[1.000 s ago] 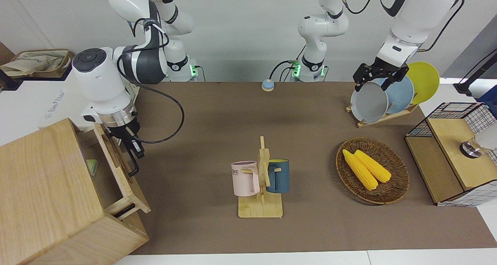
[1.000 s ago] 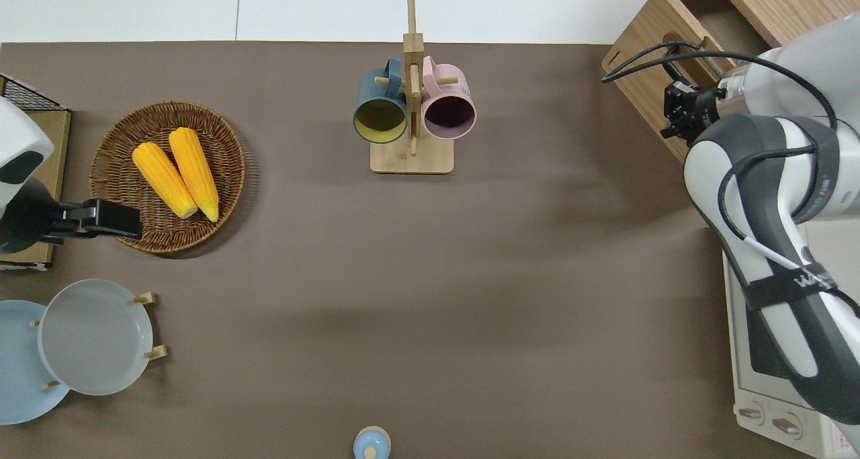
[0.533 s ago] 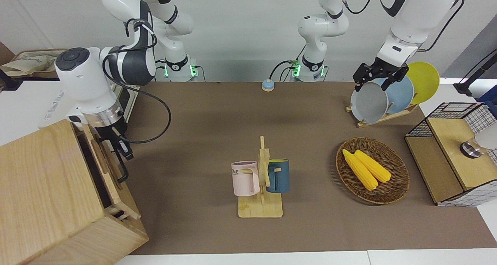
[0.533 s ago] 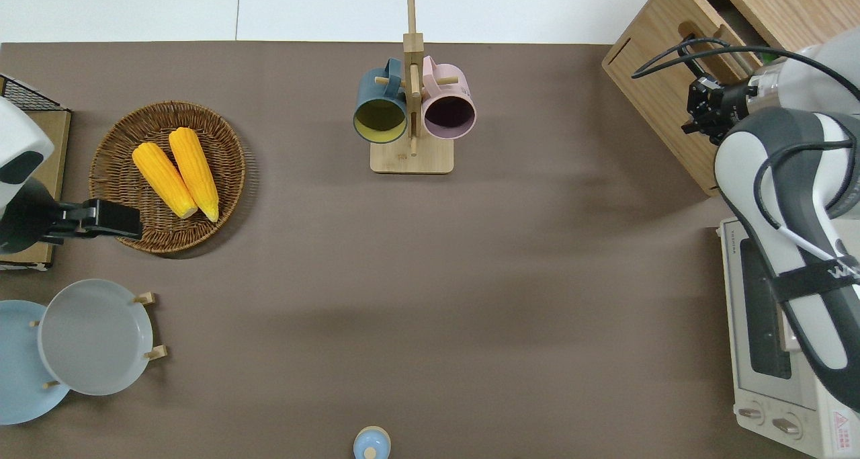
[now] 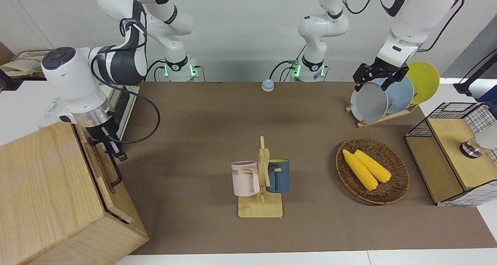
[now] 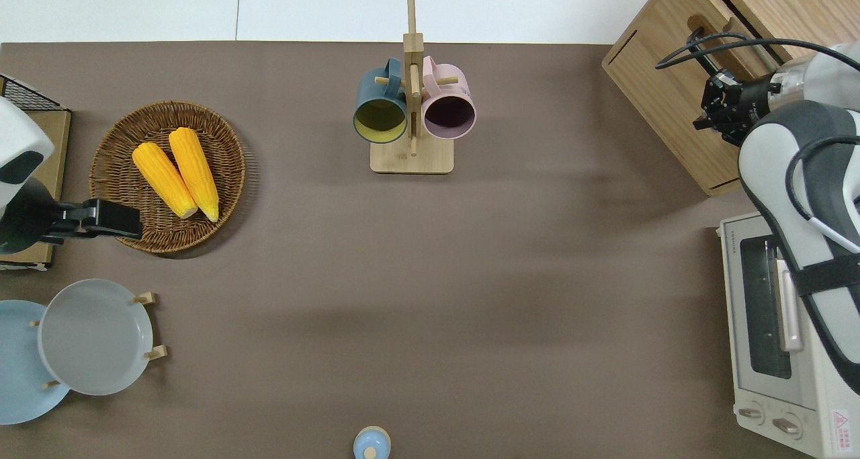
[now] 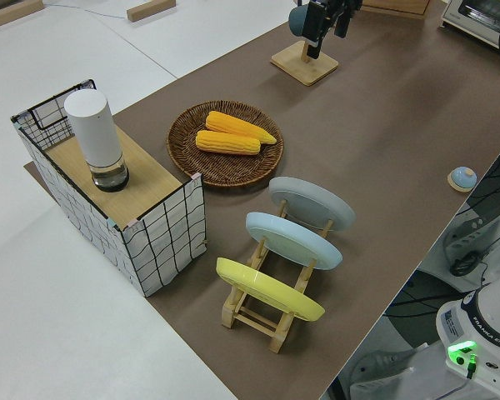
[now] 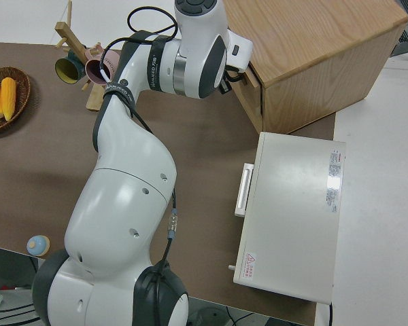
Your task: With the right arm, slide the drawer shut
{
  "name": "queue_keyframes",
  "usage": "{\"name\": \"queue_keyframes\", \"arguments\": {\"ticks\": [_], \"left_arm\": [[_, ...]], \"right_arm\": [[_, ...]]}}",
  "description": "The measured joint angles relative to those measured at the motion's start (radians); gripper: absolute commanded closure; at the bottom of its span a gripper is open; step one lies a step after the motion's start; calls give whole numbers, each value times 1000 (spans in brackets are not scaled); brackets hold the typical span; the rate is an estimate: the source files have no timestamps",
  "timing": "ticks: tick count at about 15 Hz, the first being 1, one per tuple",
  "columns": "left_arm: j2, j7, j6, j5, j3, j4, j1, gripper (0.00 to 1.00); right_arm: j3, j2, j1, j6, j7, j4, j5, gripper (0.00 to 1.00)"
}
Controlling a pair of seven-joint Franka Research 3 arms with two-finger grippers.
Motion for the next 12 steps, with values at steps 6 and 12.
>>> {"name": "queue_keyframes", "arguments": {"ticks": [6, 12], "left_arm": [[0, 0, 0, 0, 0, 0, 0, 5], [0, 0, 0, 0, 0, 0, 0, 2]], "right_arm": [[1, 2, -17, 0, -25, 0, 3, 1000], [3, 3, -21, 0, -47, -1, 6, 1000]]}}
